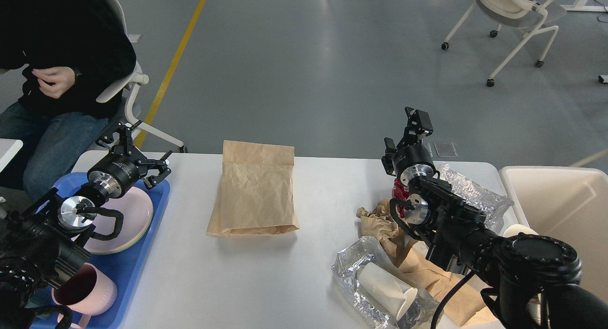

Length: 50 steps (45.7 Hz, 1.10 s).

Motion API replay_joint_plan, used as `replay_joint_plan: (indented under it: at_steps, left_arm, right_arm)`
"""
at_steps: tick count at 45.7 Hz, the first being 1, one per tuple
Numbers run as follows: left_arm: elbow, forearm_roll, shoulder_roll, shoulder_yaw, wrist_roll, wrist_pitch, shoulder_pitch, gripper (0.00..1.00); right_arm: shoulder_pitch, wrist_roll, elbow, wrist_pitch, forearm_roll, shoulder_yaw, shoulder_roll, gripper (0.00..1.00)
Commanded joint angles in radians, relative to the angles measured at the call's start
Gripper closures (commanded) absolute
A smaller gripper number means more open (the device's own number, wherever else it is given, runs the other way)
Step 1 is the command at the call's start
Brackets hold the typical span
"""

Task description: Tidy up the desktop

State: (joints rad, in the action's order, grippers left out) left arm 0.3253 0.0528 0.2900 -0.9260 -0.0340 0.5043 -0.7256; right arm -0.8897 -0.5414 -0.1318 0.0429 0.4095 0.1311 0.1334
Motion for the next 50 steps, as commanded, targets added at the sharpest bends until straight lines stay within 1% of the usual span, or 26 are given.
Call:
replay_joint_plan:
  at_steps: [1, 13, 20, 32, 35, 42, 46, 50]
  left_arm:
    - [0.0, 0.001, -0.011, -0.011, 0.003, 0.01, 0.005, 0.04]
    - [0.0, 0.002, -0.015, -0.014, 0.003, 0.017, 0.009, 0.04]
    - [0.001, 0.002, -0.025, -0.022, 0.005, 0.097, 0.031, 0.04]
    - [0.001, 0.004, -0.046, -0.157, 0.008, 0.227, 0.104, 0.04]
    - [0.0, 0.004, -0.052, -0.168, 0.034, 0.24, 0.112, 0.04]
    - [0.001, 0.004, -0.065, -0.166, 0.15, 0.263, 0.13, 0.04]
    - [0.001, 0.004, -0.066, -0.165, 0.206, 0.273, 0.138, 0.04]
    - [0.001, 0.004, -0.066, -0.155, 0.241, 0.275, 0.14, 0.04]
  right_arm:
    - [0.0, 0.0, 0.0, 0.0, 0.0, 0.001, 0.0, 0.0]
    - [0.0, 0.0, 0.0, 0.0, 0.0, -0.001, 0.0, 0.0]
    - [0.0, 0.0, 0.001, 0.0, 0.0, -0.001, 0.0, 0.0]
    - [0.0, 0.001, 0.001, 0.0, 0.0, -0.001, 0.0, 0.0]
    - [0.0, 0.0, 0.0, 0.0, 0.0, -0.001, 0.0, 0.0]
    - [0.0, 0.0, 0.001, 0.0, 0.0, -0.001, 0.0, 0.0]
    - [0.0, 0.0, 0.001, 0.0, 0.0, -0.001, 0.0, 0.0]
    - [0.0, 0.0, 0.001, 0.0, 0.0, -0.001, 0.0, 0.0]
